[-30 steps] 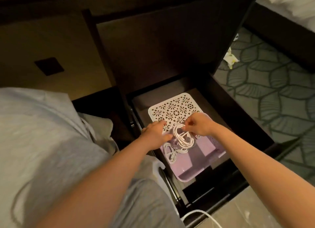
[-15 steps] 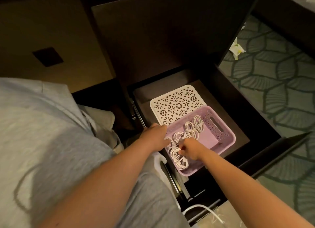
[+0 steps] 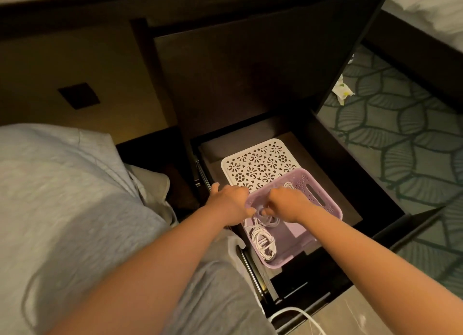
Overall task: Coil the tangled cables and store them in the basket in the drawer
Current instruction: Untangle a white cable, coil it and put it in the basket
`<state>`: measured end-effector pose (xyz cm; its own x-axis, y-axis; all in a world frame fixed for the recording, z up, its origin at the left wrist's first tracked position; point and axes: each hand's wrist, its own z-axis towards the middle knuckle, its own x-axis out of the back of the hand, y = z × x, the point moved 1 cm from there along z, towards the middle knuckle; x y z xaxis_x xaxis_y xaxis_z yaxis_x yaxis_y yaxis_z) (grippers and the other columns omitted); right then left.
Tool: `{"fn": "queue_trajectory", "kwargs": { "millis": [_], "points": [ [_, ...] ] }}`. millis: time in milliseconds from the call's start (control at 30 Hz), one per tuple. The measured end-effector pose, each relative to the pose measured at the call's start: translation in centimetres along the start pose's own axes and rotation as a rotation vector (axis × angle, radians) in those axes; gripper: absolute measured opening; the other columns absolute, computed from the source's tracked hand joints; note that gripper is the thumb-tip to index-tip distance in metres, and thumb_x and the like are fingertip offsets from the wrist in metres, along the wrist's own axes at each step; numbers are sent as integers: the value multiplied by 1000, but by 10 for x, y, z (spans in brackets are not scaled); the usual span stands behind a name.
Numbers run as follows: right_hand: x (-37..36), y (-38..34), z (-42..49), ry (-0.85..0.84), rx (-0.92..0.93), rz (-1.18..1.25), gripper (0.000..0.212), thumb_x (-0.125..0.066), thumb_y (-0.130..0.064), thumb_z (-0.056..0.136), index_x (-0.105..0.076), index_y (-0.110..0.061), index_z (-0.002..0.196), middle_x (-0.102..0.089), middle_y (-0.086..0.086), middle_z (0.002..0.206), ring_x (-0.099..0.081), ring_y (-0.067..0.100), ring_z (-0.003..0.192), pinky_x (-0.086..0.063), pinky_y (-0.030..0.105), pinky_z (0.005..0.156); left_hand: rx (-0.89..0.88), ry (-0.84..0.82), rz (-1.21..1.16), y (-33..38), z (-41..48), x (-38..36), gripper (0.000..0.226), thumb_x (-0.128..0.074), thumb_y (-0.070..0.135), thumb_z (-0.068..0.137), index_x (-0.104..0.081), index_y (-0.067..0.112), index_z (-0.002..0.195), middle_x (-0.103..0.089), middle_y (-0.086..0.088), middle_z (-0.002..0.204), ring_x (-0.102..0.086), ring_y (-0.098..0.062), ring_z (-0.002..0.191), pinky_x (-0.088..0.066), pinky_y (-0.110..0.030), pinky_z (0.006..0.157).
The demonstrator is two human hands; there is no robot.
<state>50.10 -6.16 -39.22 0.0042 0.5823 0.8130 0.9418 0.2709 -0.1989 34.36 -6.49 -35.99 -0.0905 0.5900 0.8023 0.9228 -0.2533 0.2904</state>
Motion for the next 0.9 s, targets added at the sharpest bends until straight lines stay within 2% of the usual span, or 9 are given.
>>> {"fn": "queue_trajectory", "kwargs": {
  "millis": [67,200,333,567,667,900],
  "points": [
    [31,-5,-4,59,33,41,18,-60,-29,91,-67,-25,107,-67,-9,98,-61,10,82,-51,26,75,-28,-11,7,1,-8,21,40,-46,44,94,-51,17,122,-57,-4,118,-49,-24,115,-23,-42,105],
    [103,-28,-19,188,96,47,20,-61,-31,90,-67,-23,108,-67,-5,100,-60,14,86,-50,32,81,-117,16,-118,-17,-37,73,45,-53,43,93,-49,19,131,-54,0,129,-53,-18,114,-44,-35,96],
    [172,-63,-39,304,211,115,19,-62,-34,89,-66,-24,105,-67,-10,86,-65,8,82,-53,34,79,-138,103,-85,-42,-78,130,46,-52,41,94,-48,18,134,-53,1,134,-50,-14,120,-42,-31,100],
    [268,-148,-78,534,466,231,12,-62,-24,90,-67,-20,99,-71,-4,77,-66,3,68,-55,29,75,-75,393,-67,-77,-167,220,44,-53,42,93,-51,22,132,-55,9,131,-51,-6,119,-39,-21,99],
    [301,-187,-81,577,543,213,9,-61,-20,90,-67,-19,97,-70,-3,79,-66,5,66,-54,29,74,-46,529,-91,-92,-204,253,45,-54,42,92,-52,20,131,-55,7,131,-51,-8,119,-40,-28,103],
    [350,-263,-73,678,663,189,9,-60,-20,91,-66,-20,98,-68,-8,80,-67,2,66,-56,27,70,12,736,-23,-123,-267,300,42,-53,43,91,-53,24,129,-56,10,127,-51,-3,113,-41,-20,90]
  ]
}}
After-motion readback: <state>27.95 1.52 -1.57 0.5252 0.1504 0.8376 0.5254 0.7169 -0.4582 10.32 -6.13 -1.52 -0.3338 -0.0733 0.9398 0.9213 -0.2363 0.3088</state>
